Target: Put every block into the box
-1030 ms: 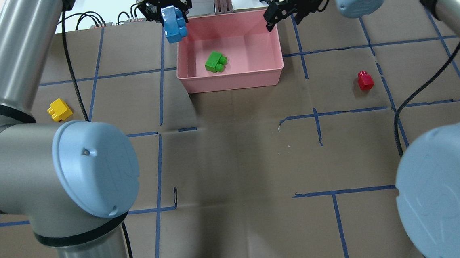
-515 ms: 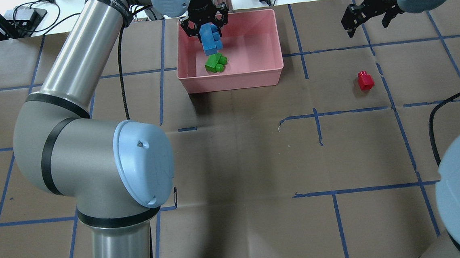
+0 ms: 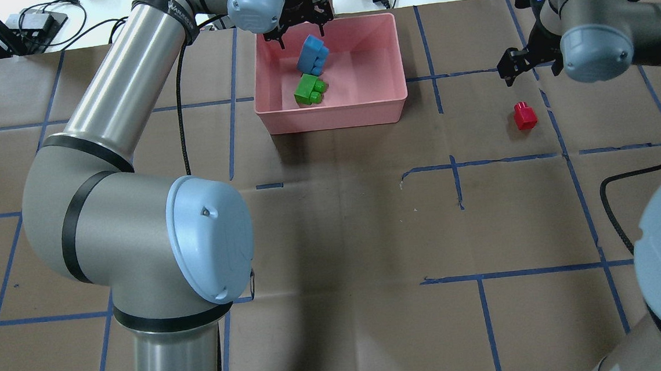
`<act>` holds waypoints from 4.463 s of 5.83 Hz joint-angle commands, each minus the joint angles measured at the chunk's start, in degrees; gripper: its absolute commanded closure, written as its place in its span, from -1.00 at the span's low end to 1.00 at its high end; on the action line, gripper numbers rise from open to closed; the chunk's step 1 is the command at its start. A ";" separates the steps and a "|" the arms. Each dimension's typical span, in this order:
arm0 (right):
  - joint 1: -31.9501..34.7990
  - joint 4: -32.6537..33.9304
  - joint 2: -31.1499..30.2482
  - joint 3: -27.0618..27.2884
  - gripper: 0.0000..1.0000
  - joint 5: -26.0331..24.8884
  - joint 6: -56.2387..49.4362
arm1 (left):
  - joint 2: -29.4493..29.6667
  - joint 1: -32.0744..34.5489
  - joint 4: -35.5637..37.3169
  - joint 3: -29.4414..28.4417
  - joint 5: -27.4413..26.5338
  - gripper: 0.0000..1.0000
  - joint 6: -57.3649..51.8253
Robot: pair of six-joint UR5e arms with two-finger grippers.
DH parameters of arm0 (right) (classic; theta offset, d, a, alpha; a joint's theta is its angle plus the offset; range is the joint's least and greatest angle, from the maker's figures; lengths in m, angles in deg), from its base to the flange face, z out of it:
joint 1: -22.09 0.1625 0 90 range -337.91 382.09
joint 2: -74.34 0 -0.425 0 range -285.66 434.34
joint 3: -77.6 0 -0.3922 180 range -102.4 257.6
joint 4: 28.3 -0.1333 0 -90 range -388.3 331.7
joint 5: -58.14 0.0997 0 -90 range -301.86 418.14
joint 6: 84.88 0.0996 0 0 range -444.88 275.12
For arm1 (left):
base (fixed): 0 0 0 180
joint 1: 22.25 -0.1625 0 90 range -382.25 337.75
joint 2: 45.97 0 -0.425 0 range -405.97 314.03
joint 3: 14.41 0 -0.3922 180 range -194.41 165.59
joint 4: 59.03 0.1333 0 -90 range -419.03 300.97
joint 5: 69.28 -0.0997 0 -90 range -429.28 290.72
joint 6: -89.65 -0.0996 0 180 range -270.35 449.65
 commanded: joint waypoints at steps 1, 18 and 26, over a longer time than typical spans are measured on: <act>-1.23 5.81 1.66 4.85 -0.98 0.24 -0.06 | -10.73 -1.15 -3.31 7.60 -0.83 -1.00 -0.28; 24.77 7.68 12.56 -21.14 -0.98 19.31 12.32 | -9.92 -41.23 7.07 35.21 3.39 -0.99 -3.69; 15.46 -51.56 -15.08 -20.18 -1.00 2.70 7.56 | -11.14 -41.67 6.87 37.00 4.08 0.75 -5.38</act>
